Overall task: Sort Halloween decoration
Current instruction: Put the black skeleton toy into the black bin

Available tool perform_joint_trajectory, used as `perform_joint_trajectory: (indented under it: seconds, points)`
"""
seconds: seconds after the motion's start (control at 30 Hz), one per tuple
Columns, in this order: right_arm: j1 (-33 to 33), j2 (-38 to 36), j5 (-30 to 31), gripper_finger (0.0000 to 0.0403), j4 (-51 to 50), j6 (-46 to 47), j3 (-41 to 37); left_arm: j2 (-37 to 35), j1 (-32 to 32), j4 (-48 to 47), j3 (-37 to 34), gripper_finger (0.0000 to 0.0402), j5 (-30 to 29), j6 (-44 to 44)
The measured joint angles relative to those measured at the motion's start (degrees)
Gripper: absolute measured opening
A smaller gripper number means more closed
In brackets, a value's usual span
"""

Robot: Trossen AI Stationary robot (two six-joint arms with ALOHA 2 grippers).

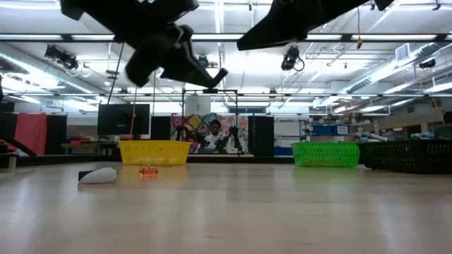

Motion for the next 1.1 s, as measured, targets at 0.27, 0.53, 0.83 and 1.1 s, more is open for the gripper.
perform_joint_trajectory:
  seconds: [0.27, 0.53, 0.83, 1.1]
  points:
    - [0.9, 0.0, 0.9, 0.0152, 3.48, -4.48, 0.0, 0.02, 2.55, 7.27, 0.02, 0.0, 0.48, -0.39]
    - [0.92, 0.0, 1.51, 0.0151, 4.69, -7.12, 0.02, 0.02, 3.69, 14.26, 0.02, 0.0, 4.94, -1.26]
    - [1.08, 0.0, 3.52, 0.0151, 5.15, -7.78, 0.02, 0.04, 3.69, 17.74, 0.02, 0.0, 5.9, -0.73]
    - [1.06, 0.0, 5.82, 0.0138, 5.34, -7.69, 0.02, 0.07, 3.6, 19.39, 0.02, 0.0, 6.1, -0.39]
